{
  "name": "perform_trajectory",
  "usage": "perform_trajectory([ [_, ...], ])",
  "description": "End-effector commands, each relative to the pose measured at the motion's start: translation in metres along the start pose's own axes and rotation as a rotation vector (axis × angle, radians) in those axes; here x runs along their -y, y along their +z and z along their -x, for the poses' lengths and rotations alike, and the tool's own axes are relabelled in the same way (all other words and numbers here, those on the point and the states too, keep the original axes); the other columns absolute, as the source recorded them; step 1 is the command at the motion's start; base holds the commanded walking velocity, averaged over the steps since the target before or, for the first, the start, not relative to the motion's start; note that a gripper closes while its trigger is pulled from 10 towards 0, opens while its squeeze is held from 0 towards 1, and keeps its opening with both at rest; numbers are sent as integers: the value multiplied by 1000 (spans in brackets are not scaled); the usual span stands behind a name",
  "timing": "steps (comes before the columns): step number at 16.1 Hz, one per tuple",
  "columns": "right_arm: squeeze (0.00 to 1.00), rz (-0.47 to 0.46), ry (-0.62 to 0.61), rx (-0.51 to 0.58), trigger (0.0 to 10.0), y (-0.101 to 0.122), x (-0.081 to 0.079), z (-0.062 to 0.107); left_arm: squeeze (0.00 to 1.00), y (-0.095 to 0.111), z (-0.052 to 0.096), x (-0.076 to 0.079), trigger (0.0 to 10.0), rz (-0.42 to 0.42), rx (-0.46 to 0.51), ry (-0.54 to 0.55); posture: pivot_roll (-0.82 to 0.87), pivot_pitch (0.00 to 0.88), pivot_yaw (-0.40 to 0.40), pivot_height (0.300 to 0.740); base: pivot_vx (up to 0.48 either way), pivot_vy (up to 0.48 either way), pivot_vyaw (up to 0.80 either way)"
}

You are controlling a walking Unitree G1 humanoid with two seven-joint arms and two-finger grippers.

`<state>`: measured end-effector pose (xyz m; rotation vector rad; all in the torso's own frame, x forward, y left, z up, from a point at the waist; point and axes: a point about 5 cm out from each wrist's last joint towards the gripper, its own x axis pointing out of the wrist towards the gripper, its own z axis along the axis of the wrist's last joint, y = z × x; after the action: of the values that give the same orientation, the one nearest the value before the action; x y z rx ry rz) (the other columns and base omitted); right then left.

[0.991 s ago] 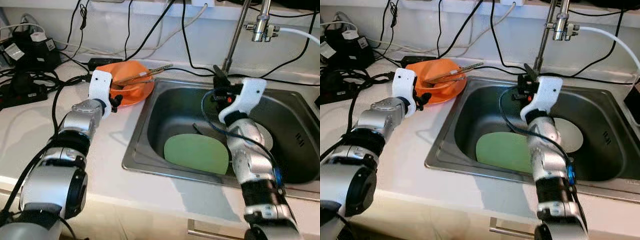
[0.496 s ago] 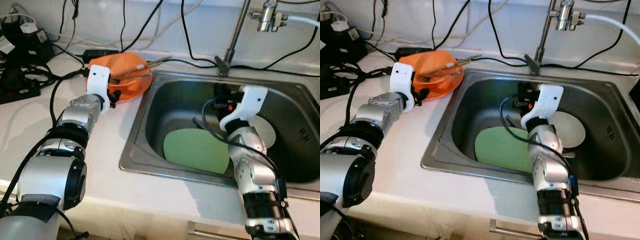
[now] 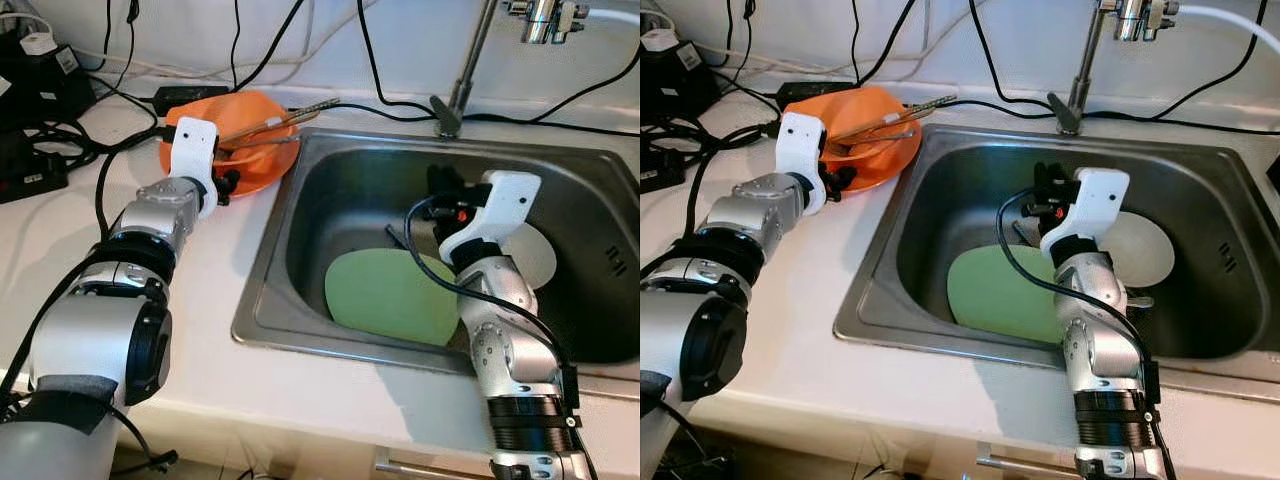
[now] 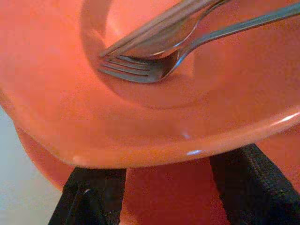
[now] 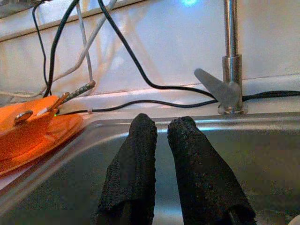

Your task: Kitchen organization

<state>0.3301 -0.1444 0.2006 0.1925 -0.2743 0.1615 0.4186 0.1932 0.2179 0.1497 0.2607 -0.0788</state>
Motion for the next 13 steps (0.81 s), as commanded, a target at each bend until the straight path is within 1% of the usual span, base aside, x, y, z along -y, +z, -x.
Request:
perform_trajectory([
  [1, 0, -9, -11, -32, 10000, -7, 1, 5, 0, 7, 1, -3, 10000, 4, 8, 5, 57, 170, 64, 740, 0, 0, 0],
  [3, 0, -9, -11, -35, 10000, -6, 1, 5, 0, 0, 1, -4, 10000, 41, -17, -5, 60, 165, 64, 740, 0, 0, 0],
  [5, 0, -9, -8, -36, 10000, -6, 0, 4, 0, -11, 1, -7, 10000, 103, -51, -7, 62, 152, 66, 740, 0, 0, 0],
  [7, 0, -9, -3, -36, 10000, -5, 0, 4, 0, -25, 2, -6, 10000, 108, -98, -18, 65, 148, 64, 740, 0, 0, 0],
  [9, 0, -8, 0, -34, 10000, -5, 0, 2, 0, -35, 2, -6, 10000, 115, -129, -26, 66, 142, 60, 740, 0, 0, 0],
  [13, 0, -5, 3, -34, 10000, -4, 1, 0, 0, -41, 5, -11, 10000, 144, -162, -48, 85, 147, 57, 740, 0, 0, 0],
])
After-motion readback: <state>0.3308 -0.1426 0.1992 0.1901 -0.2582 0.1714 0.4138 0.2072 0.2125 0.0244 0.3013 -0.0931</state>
